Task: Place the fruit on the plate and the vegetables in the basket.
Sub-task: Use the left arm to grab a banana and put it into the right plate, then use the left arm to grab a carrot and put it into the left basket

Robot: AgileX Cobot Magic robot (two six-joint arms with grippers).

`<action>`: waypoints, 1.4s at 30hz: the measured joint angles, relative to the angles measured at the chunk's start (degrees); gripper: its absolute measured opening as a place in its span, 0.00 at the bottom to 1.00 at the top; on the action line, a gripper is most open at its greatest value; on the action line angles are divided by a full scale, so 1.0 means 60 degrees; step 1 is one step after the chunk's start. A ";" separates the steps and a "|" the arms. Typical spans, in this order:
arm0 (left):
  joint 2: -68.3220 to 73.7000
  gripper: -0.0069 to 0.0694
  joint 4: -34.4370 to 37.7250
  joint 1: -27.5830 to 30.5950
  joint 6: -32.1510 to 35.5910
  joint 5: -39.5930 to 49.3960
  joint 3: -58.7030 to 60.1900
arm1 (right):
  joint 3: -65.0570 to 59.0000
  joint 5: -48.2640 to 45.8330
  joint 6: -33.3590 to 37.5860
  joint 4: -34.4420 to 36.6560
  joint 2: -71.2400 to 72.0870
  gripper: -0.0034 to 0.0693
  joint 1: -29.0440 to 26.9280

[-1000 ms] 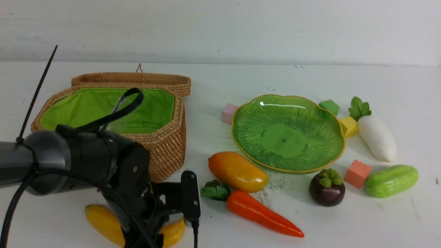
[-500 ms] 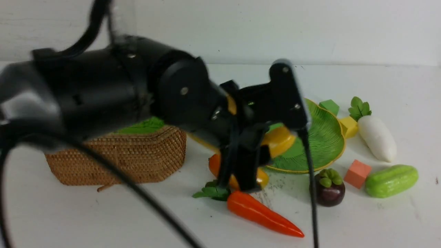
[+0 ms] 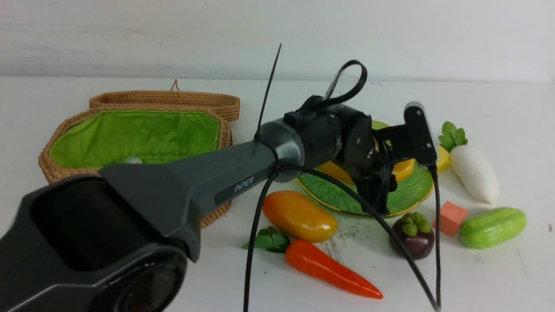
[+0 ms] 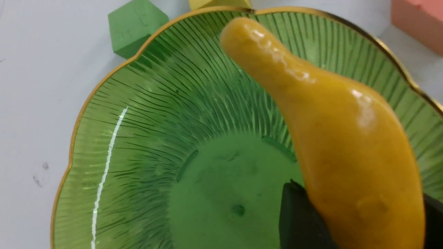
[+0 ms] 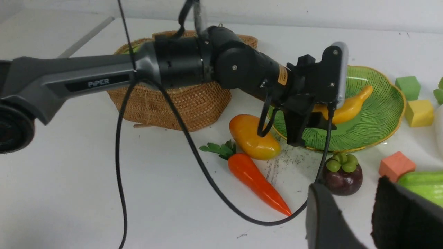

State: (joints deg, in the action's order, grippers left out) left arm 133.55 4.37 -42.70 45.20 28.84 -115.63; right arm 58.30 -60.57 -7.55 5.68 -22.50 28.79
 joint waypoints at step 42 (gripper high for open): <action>-0.5521 0.24 0.1712 0.0021 0.1091 0.5675 0.5302 | 0.0000 -0.2007 0.2997 0.2073 0.0000 0.37 0.0000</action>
State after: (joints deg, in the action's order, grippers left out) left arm 100.42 14.64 -42.57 51.74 62.89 -83.82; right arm 58.30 -72.62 10.43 18.12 -22.50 28.79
